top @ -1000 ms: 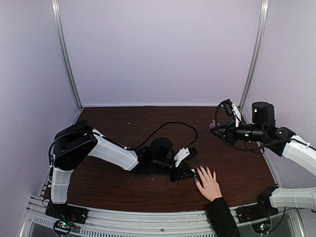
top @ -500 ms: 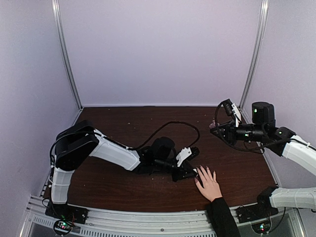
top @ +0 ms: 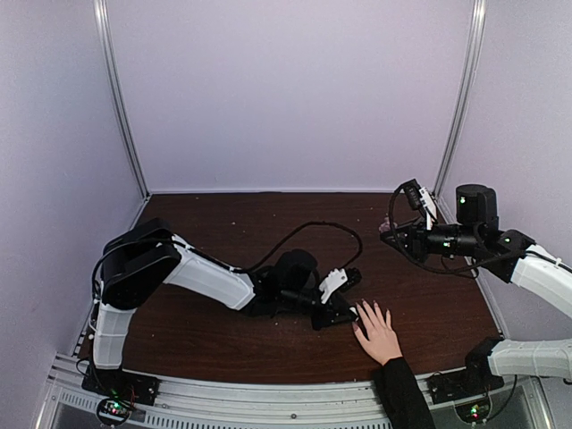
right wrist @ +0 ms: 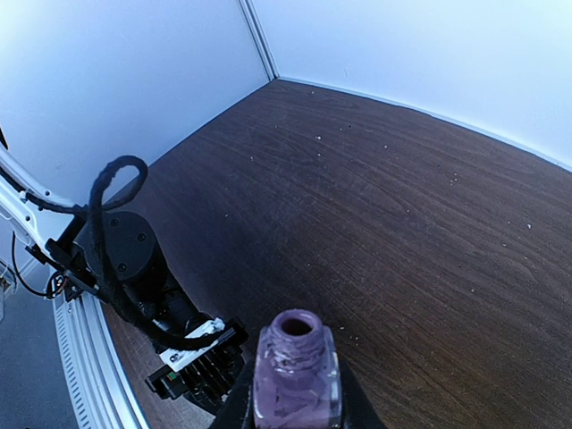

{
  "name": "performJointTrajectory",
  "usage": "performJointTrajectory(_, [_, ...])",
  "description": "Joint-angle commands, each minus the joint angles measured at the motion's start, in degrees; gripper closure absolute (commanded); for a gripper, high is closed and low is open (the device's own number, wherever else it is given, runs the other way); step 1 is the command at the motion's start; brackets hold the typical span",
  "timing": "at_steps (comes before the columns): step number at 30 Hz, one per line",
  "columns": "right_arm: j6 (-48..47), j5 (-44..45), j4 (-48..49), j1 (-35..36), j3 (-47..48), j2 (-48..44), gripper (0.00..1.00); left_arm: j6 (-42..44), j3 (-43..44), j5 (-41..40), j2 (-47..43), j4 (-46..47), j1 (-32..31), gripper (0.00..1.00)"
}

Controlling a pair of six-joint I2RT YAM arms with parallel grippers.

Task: Paint the nails
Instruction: Paint the nail with the hand.

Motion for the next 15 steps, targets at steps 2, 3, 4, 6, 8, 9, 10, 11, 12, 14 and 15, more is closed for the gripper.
performJointTrajectory(2, [0.3, 0.5, 1.7, -0.3, -0.5, -1.1, 1.00, 0.3, -1.2, 0.8, -0.3, 2.6, -0.3, 1.00])
performJointTrajectory(3, [0.3, 0.5, 1.8, -0.4, -0.5, -1.1, 1.00, 0.3, -1.4, 0.9, -0.5, 2.7, -0.4, 1.00])
performJointTrajectory(4, [0.4, 0.4, 1.8, -0.3, -0.5, -1.1, 1.00, 0.3, -1.5, 0.8, -0.6, 2.7, -0.4, 1.00])
performJointTrajectory(6, [0.4, 0.4, 1.8, -0.3, -0.5, -1.1, 1.00, 0.4, -1.7, 0.9, -0.7, 2.8, -0.5, 1.00])
performJointTrajectory(8, [0.4, 0.4, 1.8, -0.4, -0.5, -1.2, 1.00, 0.5, -1.9, 0.8, -0.8, 2.8, -0.6, 1.00])
performJointTrajectory(9, [0.4, 0.3, 1.7, -0.3, -0.5, -1.2, 1.00, 0.5, -1.9, 0.8, -0.9, 2.8, -0.6, 1.00])
performJointTrajectory(10, [0.4, 0.4, 1.7, -0.4, -0.5, -1.2, 1.00, 0.5, -2.0, 0.8, -1.0, 2.8, -0.6, 1.00])
performJointTrajectory(11, [0.4, 0.5, 1.7, -0.3, -0.5, -1.3, 1.00, 0.6, -2.1, 0.8, -1.0, 2.8, -0.7, 1.00])
performJointTrajectory(12, [0.4, 0.5, 1.7, -0.3, -0.4, -1.3, 1.00, 0.6, -2.2, 0.8, -1.1, 2.8, -0.7, 1.00])
performJointTrajectory(14, [0.4, 0.4, 1.7, -0.3, -0.5, -1.3, 1.00, 0.6, -2.3, 0.8, -1.1, 2.8, -0.7, 1.00])
performJointTrajectory(15, [0.4, 0.5, 1.7, -0.3, -0.5, -1.3, 1.00, 0.6, -2.4, 0.8, -1.1, 2.8, -0.8, 1.00])
